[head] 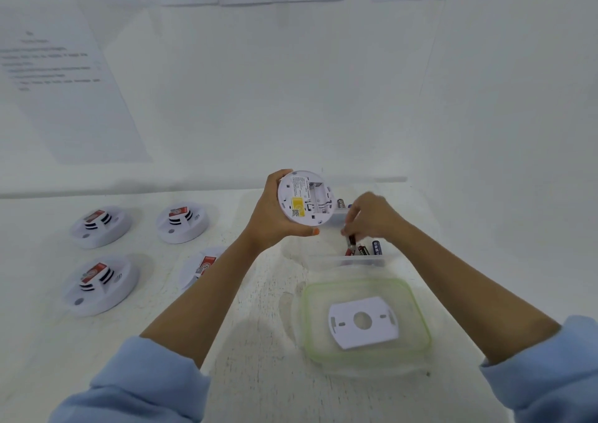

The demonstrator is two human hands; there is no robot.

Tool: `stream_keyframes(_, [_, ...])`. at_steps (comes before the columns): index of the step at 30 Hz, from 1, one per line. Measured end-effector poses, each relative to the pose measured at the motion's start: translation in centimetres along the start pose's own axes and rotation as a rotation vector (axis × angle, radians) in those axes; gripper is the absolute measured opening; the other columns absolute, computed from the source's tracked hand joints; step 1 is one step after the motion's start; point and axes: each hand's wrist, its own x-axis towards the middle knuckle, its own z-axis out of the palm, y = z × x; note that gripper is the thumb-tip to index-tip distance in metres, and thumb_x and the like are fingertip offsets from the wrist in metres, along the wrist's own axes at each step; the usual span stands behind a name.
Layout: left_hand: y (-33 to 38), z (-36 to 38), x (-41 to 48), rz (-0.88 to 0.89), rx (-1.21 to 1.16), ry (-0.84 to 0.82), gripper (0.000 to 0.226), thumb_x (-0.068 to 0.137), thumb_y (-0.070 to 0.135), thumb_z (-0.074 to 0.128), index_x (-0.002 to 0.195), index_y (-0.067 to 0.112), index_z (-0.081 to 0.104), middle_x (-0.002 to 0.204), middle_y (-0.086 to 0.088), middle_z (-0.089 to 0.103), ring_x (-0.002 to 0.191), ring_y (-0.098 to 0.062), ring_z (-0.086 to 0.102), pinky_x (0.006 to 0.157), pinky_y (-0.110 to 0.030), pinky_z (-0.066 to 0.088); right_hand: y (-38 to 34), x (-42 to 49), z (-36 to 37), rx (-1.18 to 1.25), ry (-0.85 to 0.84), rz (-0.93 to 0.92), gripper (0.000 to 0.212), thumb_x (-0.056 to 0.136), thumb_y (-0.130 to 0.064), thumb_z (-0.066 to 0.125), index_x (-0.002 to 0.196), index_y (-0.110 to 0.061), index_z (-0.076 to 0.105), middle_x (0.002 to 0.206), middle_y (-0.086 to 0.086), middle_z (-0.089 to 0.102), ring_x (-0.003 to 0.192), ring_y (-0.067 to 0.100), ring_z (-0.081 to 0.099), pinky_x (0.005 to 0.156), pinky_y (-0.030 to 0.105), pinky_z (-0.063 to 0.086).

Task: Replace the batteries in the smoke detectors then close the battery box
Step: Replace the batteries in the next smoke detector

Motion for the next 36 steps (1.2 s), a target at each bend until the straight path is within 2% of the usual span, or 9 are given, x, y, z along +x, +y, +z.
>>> stream_keyframes(4, [-0.2,-0.4,0.3,-0.014,0.004,0.015,0.104,0.038,0.030,0.086,0.126,0.020,0.031,0.115,0.020,0.047,0.103,0.013,0.050,0.083,-0.008,0.046,0.0,0.6,-0.1,-0.247,-0.108,0.015,0.013,0.079,-0.013,0.070,0.085,-0.001,0.066,0.069,0.010,0.062,0.039,0.003,0.051,0.067,0.026,0.054])
stream_keyframes(7, [-0.5,-0.6,0.9,-0.006,-0.002,0.023,0.100,0.043,0.013,0.086,0.127,0.018,0.030,0.117,0.016,0.045,0.104,0.014,0.049,0.082,-0.007,0.045,-0.7,2.4,-1.3,-0.200,0.114,-0.093,0.008,0.080,-0.007,0.065,0.085,-0.002,0.068,0.072,0.005,0.064,0.054,0.015,0.057,0.049,0.017,0.046])
stream_keyframes(11, [-1.0,-0.8,1.7,-0.004,0.006,0.026,0.099,0.047,0.012,0.084,0.129,0.019,0.029,0.121,0.014,0.043,0.108,0.012,0.046,0.085,-0.009,0.045,-1.2,6.7,-0.8,-0.281,0.161,-0.162,0.021,0.081,-0.012,0.065,0.102,-0.007,0.066,0.110,0.008,0.064,0.094,0.023,0.060,0.077,0.026,0.044])
stream_keyframes(14, [-1.4,-0.7,2.2,-0.009,0.005,0.035,0.098,0.048,0.012,0.083,0.129,0.020,0.028,0.122,0.014,0.042,0.109,0.013,0.046,0.086,-0.008,0.045,-1.2,8.4,0.1,-0.369,-0.046,-0.173,0.034,0.083,-0.021,0.066,0.113,-0.004,0.061,0.115,0.008,0.062,0.090,0.019,0.053,0.077,0.026,0.040])
stream_keyframes(17, [-1.7,-0.6,2.6,-0.018,0.007,0.038,0.097,0.048,0.012,0.083,0.128,0.020,0.028,0.122,0.014,0.042,0.109,0.013,0.045,0.087,-0.008,0.044,-1.3,9.1,0.4,-0.400,-0.152,-0.164,0.007,0.086,-0.014,0.059,0.085,-0.009,0.064,0.086,0.001,0.059,0.072,0.015,0.048,0.066,0.023,0.038])
stream_keyframes(20, [-2.0,-0.5,2.9,-0.030,0.006,0.038,0.097,0.048,0.011,0.083,0.128,0.020,0.028,0.121,0.015,0.042,0.108,0.014,0.045,0.084,-0.007,0.044,-1.3,9.9,0.5,-0.420,-0.174,-0.130,0.038,0.082,-0.004,0.054,0.050,-0.017,0.040,0.054,-0.001,0.040,0.050,0.014,0.035,0.049,0.021,0.033])
stream_keyframes(29, [-2.0,-0.2,2.9,-0.035,0.019,0.024,0.097,0.048,0.014,0.083,0.128,0.020,0.029,0.120,0.014,0.042,0.107,0.014,0.045,0.085,-0.006,0.043,-0.8,10.5,0.1,-0.392,-0.187,-0.148,0.014,0.080,-0.003,0.062,0.071,-0.013,0.064,0.077,0.005,0.066,0.074,0.020,0.056,0.062,0.024,0.047])
stream_keyframes(32, [-1.8,-0.2,2.6,-0.039,0.013,0.024,0.097,0.047,0.014,0.083,0.127,0.020,0.029,0.120,0.013,0.042,0.107,0.014,0.045,0.084,-0.006,0.043,-0.5,10.1,-1.1,-0.285,-0.052,-0.198,0.012,0.077,-0.006,0.068,0.089,-0.005,0.069,0.091,0.011,0.069,0.076,0.019,0.059,0.072,0.027,0.050])
stream_keyframes(36, [-1.3,-0.3,2.2,-0.047,-0.034,0.033,0.097,0.047,0.011,0.083,0.127,0.019,0.029,0.120,0.011,0.042,0.105,0.015,0.047,0.082,-0.007,0.045,-0.9,8.0,-3.7,0.150,0.369,-0.342,0.023,0.079,-0.006,0.069,0.102,-0.001,0.068,0.085,0.009,0.065,0.060,-0.004,0.056,0.065,0.005,0.042])
